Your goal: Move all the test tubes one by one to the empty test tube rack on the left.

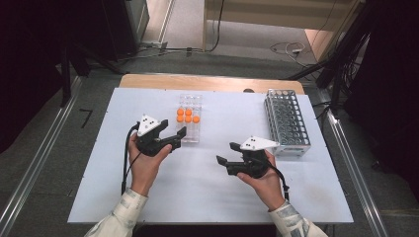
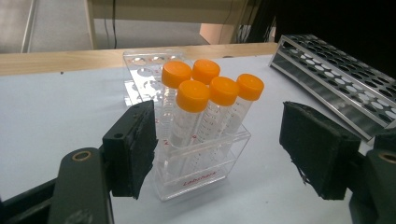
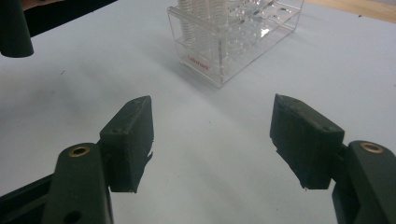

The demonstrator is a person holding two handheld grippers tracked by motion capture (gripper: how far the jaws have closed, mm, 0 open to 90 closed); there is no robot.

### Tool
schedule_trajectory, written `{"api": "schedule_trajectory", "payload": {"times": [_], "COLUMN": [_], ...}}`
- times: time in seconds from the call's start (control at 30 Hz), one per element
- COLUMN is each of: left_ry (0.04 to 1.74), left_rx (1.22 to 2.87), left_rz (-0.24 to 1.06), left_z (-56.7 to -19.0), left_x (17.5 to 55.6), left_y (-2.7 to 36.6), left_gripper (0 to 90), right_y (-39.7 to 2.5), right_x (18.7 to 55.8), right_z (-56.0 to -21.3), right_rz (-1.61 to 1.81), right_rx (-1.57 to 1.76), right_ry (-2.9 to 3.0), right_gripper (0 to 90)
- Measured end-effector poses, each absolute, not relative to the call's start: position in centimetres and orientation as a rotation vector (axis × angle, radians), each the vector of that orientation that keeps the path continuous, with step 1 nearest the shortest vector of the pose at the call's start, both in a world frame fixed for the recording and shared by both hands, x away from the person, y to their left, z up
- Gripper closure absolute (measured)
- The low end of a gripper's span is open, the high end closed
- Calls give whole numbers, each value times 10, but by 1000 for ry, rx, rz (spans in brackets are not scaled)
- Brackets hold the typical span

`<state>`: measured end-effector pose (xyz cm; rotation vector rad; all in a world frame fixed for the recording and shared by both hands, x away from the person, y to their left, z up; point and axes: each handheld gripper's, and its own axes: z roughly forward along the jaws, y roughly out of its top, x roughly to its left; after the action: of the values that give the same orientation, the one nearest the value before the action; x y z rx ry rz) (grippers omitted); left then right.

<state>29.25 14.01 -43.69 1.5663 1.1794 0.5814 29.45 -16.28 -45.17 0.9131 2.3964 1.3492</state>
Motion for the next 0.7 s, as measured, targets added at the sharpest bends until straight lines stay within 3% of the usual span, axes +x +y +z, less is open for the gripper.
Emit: {"api": "schedule_trajectory", "payload": {"times": [0.7], "left_ry": [1186], "left_rx": [1592], "left_rz": [591], "left_z": [-447], "left_x": [264], "left_y": [150], "left_gripper": [232], "right_y": [-188], "right_x": [293], "right_z": [-450], "right_rz": [1343], "right_rx": [970], "right_ry": [2337], "right_gripper": [282]}}
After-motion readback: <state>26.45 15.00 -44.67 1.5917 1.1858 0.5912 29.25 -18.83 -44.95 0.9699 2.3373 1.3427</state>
